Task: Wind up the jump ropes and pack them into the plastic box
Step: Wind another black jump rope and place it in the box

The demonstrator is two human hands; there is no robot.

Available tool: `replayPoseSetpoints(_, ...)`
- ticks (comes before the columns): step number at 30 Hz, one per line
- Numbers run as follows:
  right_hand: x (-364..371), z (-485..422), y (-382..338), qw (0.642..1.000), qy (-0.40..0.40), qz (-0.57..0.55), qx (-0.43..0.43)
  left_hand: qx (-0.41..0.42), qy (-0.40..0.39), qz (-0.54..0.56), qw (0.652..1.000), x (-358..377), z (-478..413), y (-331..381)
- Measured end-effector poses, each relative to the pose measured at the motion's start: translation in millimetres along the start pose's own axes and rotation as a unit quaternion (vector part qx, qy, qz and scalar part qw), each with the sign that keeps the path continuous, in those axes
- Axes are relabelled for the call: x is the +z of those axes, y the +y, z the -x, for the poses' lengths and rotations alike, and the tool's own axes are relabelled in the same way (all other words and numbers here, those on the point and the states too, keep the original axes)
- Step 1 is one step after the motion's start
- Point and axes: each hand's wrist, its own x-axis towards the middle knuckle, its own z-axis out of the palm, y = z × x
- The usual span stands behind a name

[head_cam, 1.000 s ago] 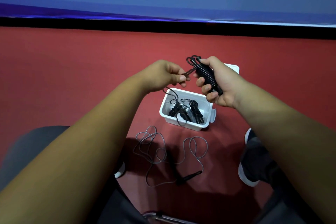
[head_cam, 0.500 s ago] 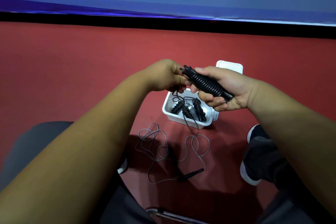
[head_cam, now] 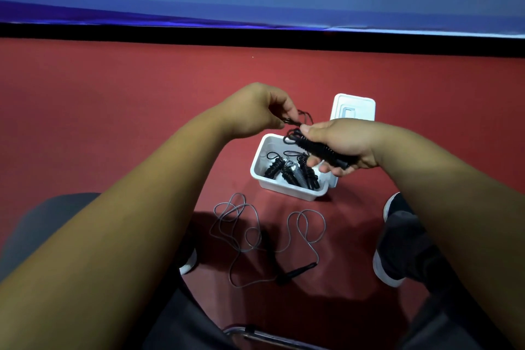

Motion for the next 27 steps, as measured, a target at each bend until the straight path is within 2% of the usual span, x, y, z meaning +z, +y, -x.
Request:
replayPoseSetpoints(5,-1,-11,2,0.993,0.062,-0.098,0.002,-0.01,0.035,-0.088,0.995,7,-5,3)
replayPoseSetpoints(9,4,-15,-3,0.983,0.068,-0.169,-0.008,-0.047,0.052,-0.128,0.989,17,-6,-2)
replayPoseSetpoints(13,10,-13,-7,0.97,0.076,-0.23,-0.029,-0.113,0.032,0.001,0.993,26,-6,-8)
replayPoseSetpoints(17,10,-13,-9,0.96,0.094,-0.258,-0.047,-0.125,0.047,0.192,0.972,26,-6,-9)
replayPoseSetpoints(24,1,-13,-10,0.95,0.09,-0.295,-0.058,-0.058,0.041,0.284,0.956,22,-5,-11)
replayPoseSetpoints(27,-2,-13,-10,0.947,0.095,-0.3,-0.061,-0.054,0.025,0.345,0.937,26,-5,-5)
